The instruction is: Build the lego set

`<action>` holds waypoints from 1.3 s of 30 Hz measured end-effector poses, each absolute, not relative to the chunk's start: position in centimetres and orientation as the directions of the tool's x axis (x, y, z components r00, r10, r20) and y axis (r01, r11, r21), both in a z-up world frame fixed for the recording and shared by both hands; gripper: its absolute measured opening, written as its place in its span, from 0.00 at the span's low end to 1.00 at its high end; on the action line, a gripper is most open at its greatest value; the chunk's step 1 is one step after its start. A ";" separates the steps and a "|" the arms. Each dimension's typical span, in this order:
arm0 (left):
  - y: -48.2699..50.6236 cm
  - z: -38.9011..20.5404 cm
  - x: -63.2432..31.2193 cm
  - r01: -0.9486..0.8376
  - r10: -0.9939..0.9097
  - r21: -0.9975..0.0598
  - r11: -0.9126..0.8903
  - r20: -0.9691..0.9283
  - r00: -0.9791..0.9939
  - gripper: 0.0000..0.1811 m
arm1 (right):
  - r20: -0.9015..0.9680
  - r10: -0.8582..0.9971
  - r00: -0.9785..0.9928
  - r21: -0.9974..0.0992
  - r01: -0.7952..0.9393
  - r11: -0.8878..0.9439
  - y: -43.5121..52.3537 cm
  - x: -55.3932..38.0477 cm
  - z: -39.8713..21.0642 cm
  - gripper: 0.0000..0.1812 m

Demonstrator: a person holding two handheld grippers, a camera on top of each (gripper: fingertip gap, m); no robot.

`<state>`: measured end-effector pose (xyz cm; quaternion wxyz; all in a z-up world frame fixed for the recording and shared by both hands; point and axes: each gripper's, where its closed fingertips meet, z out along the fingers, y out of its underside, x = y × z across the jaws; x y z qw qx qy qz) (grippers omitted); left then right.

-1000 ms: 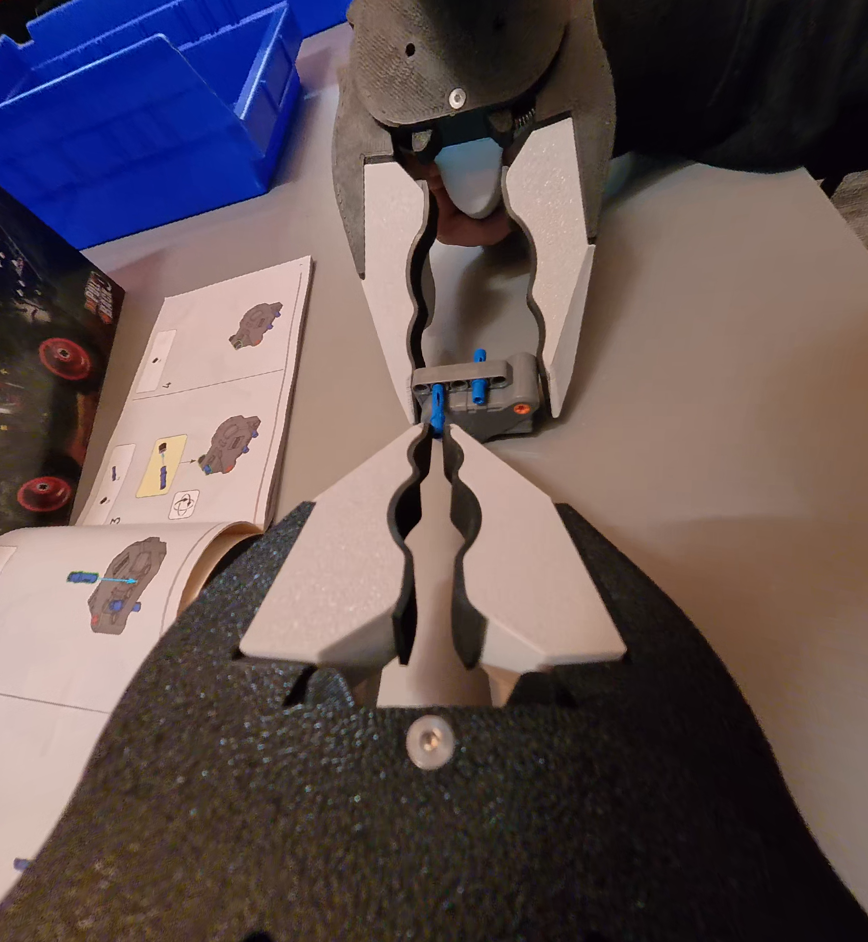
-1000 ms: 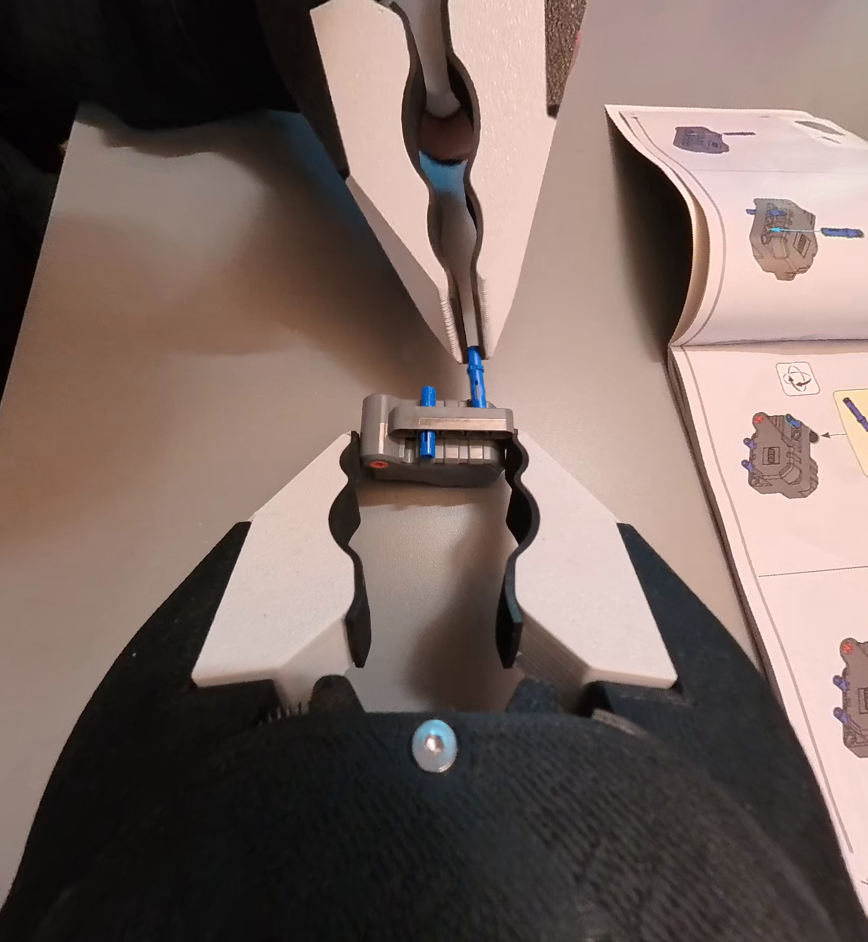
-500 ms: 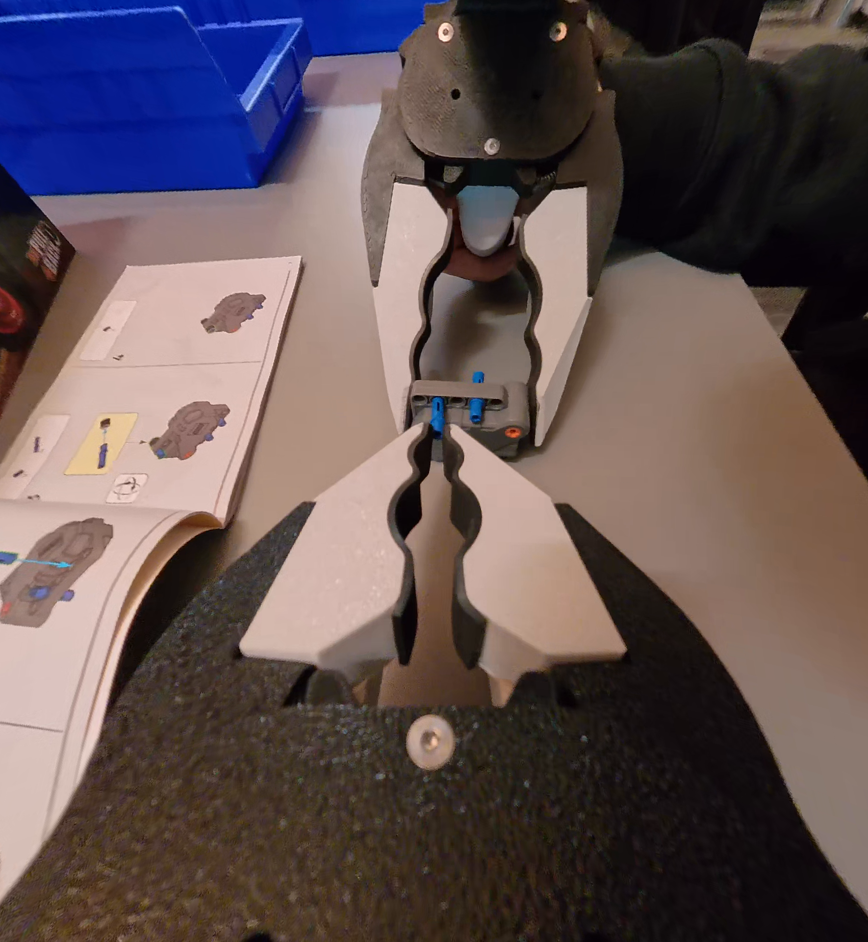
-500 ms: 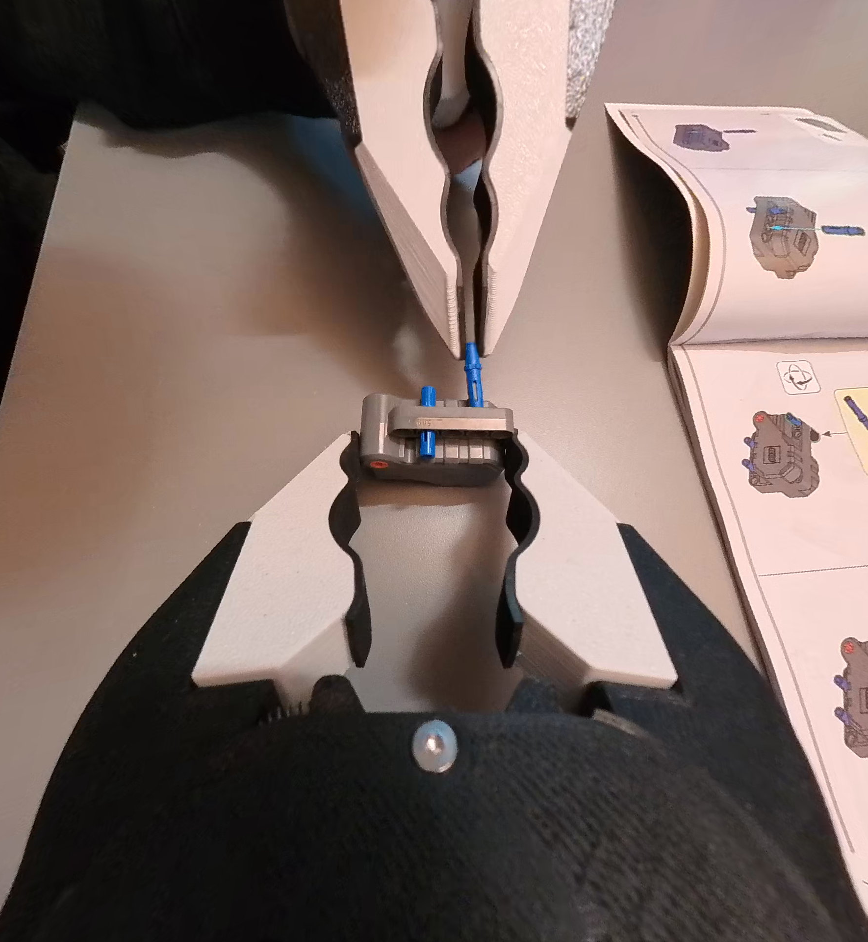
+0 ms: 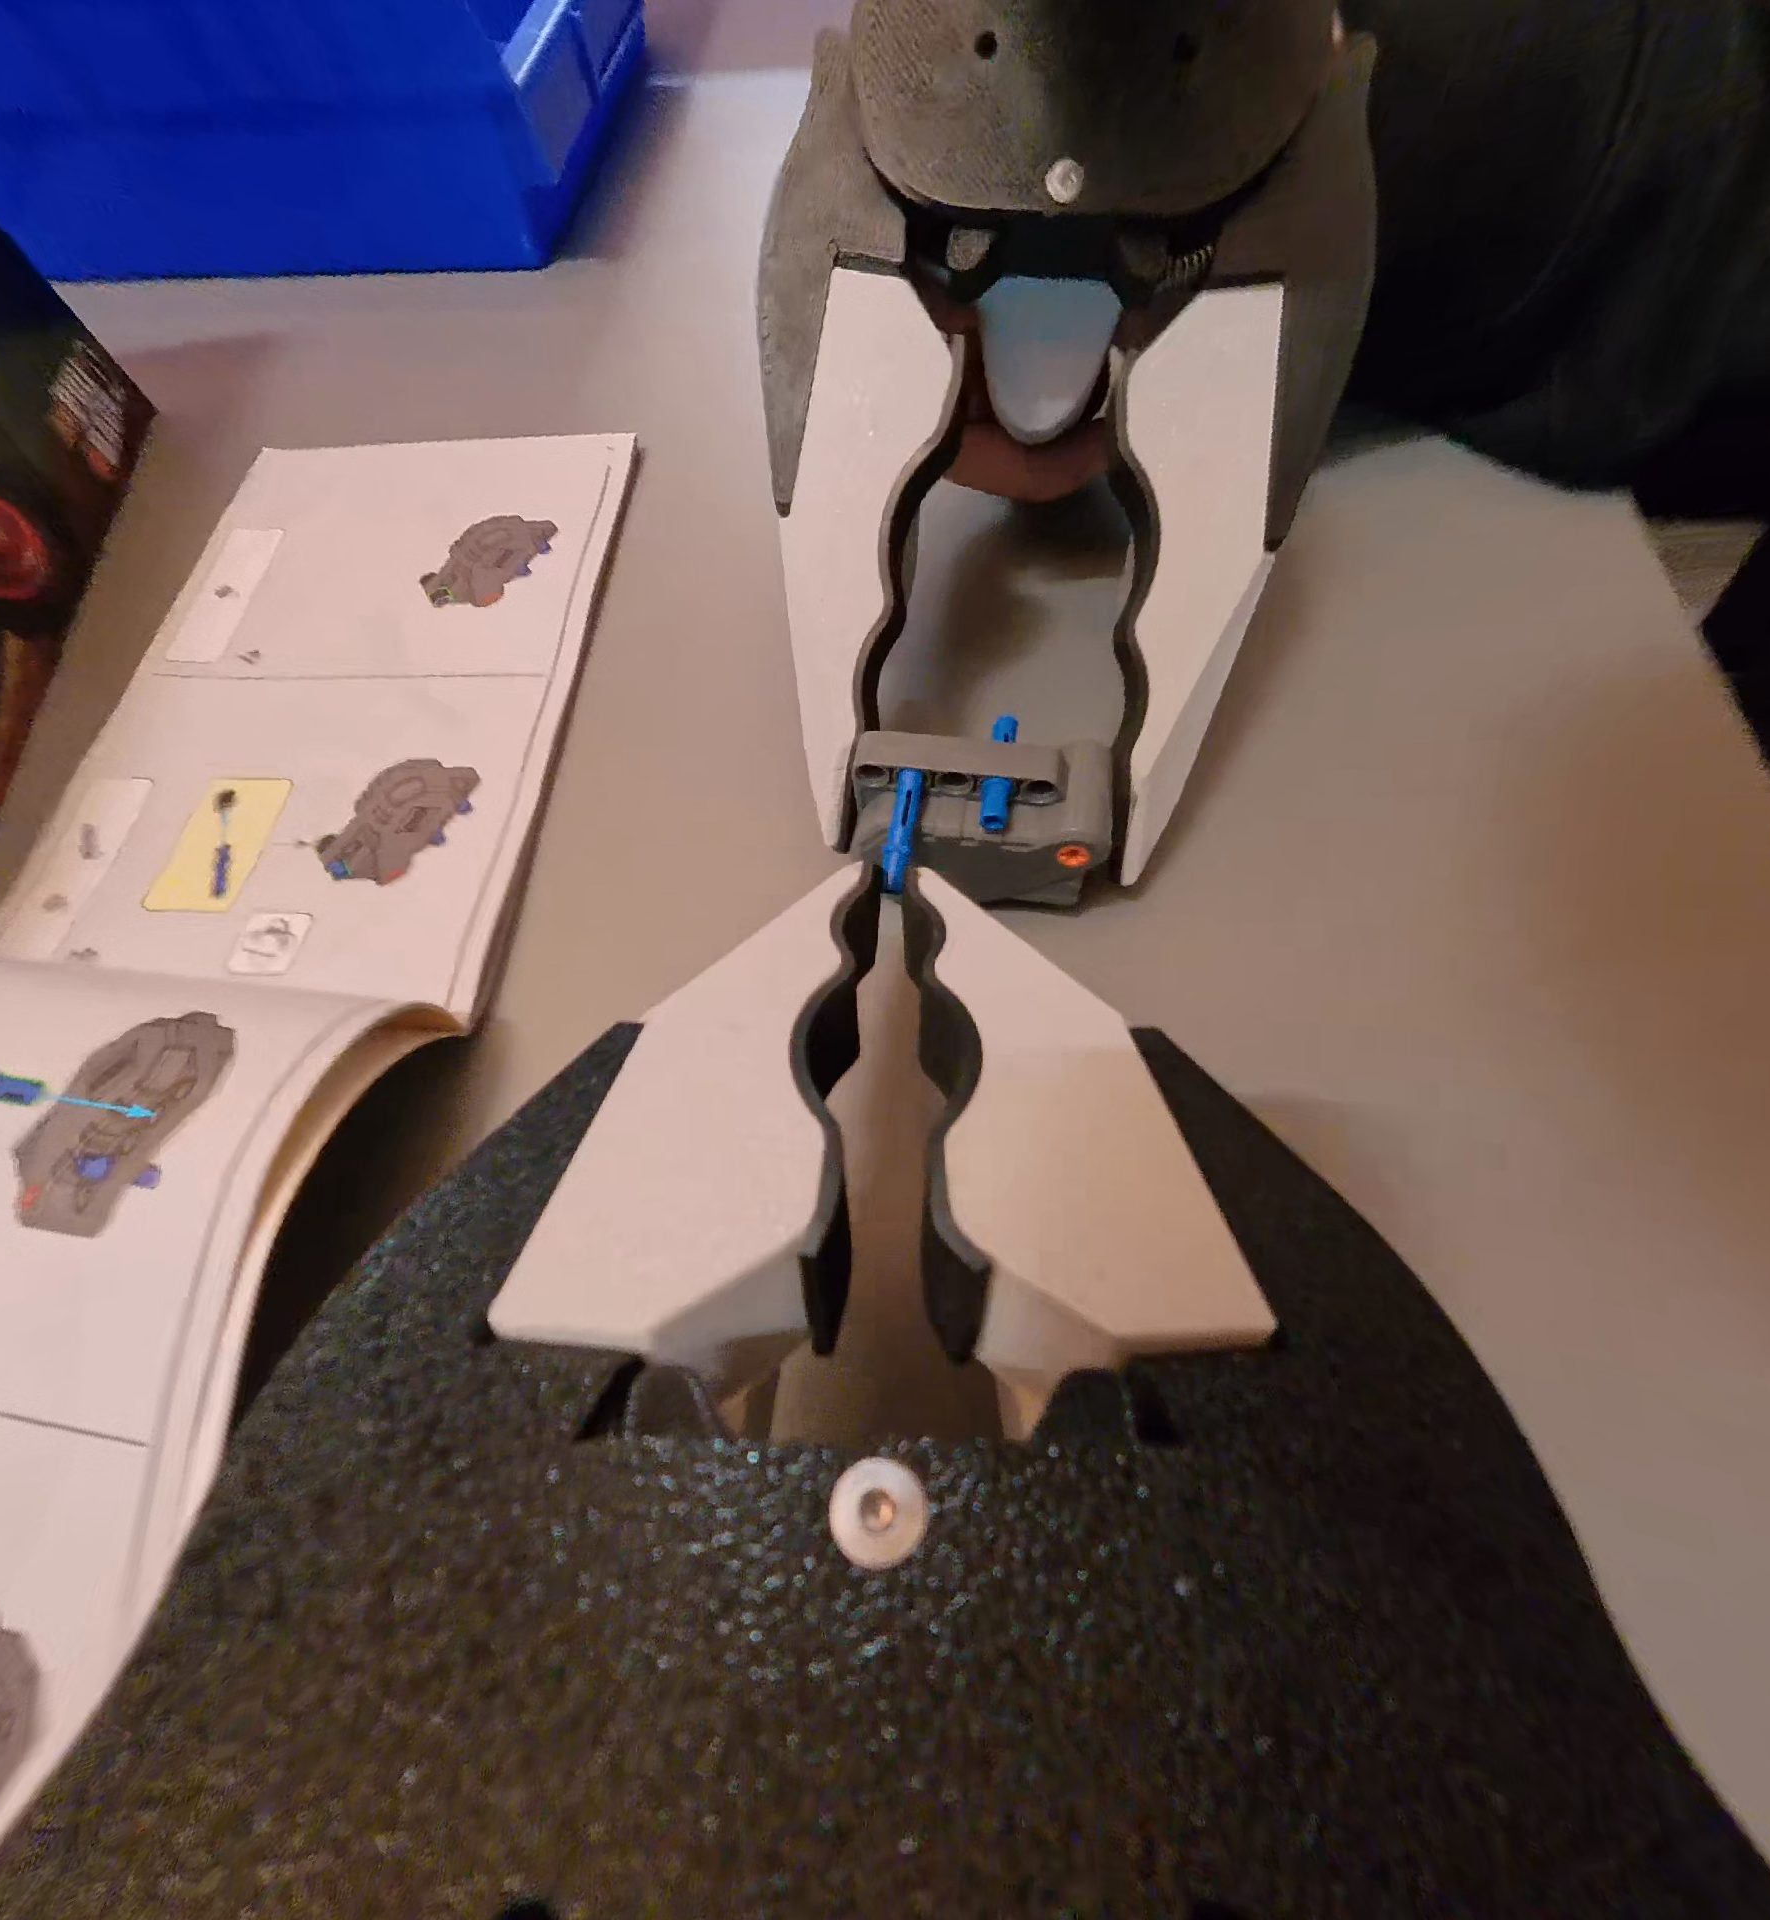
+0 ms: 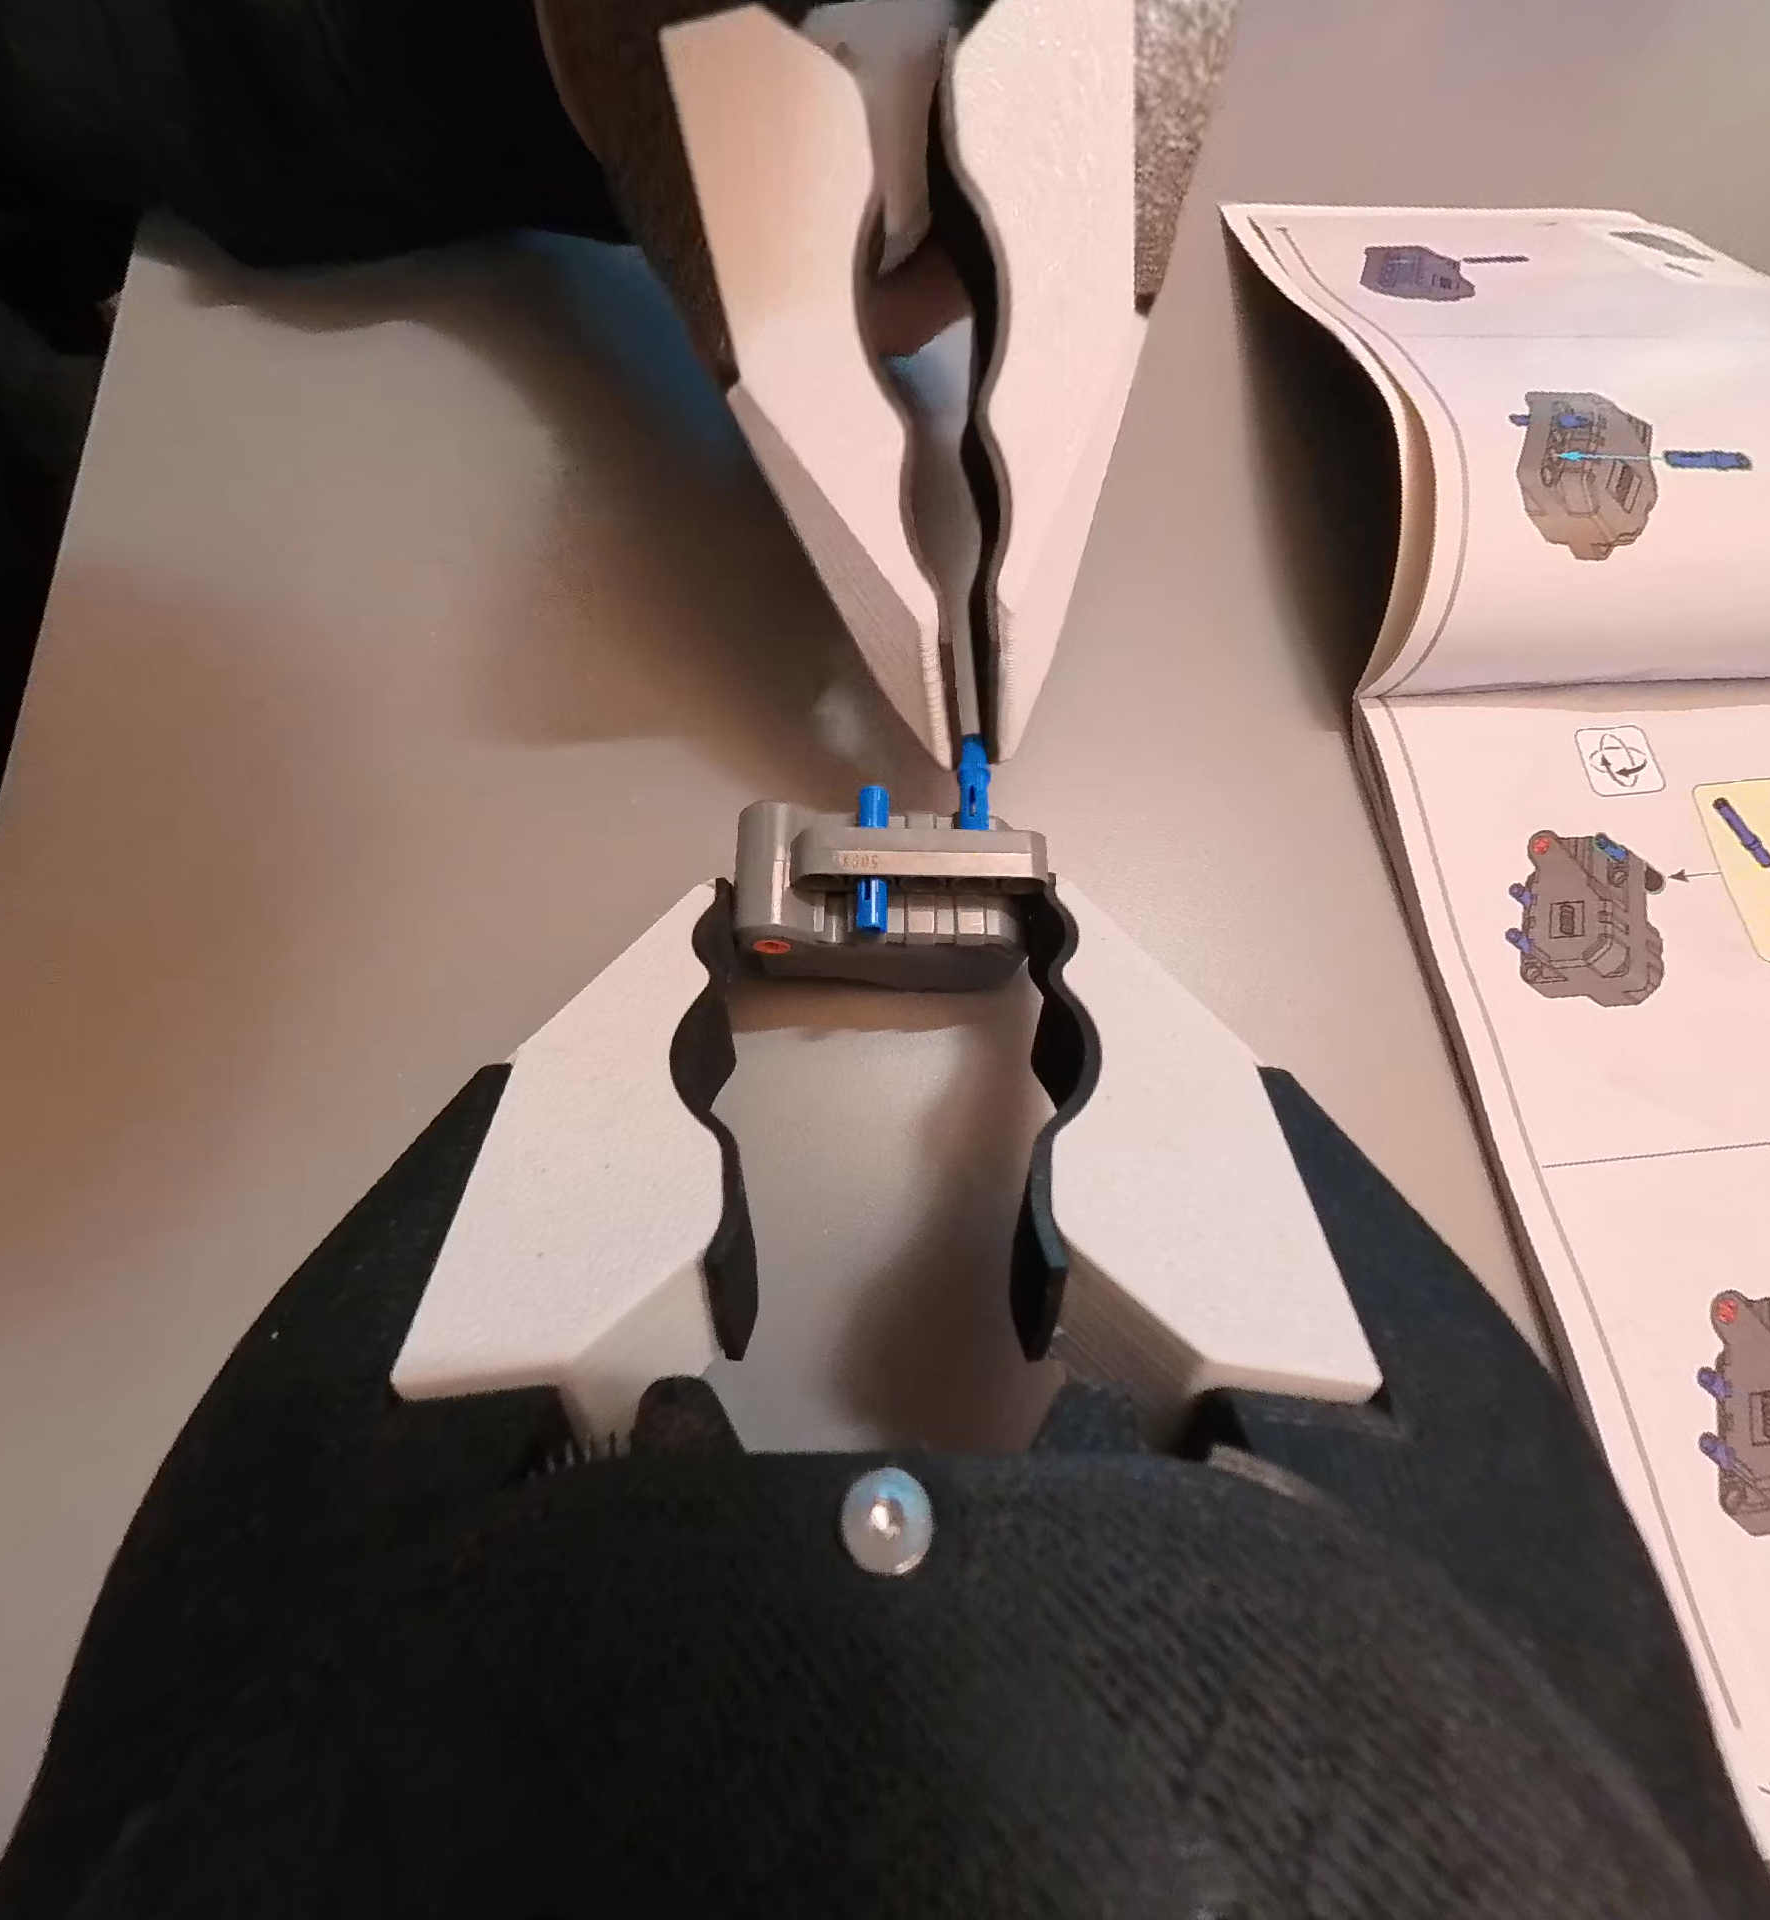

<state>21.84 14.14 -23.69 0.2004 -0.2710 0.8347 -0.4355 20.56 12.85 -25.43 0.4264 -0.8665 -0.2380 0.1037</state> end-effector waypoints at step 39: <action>13.0 -21.3 21.7 -0.211 -0.578 -0.844 0.492 -0.136 -0.805 0.00 | 0.030 0.520 0.854 -0.787 0.340 -0.514 12.9 20.2 -25.5 0.31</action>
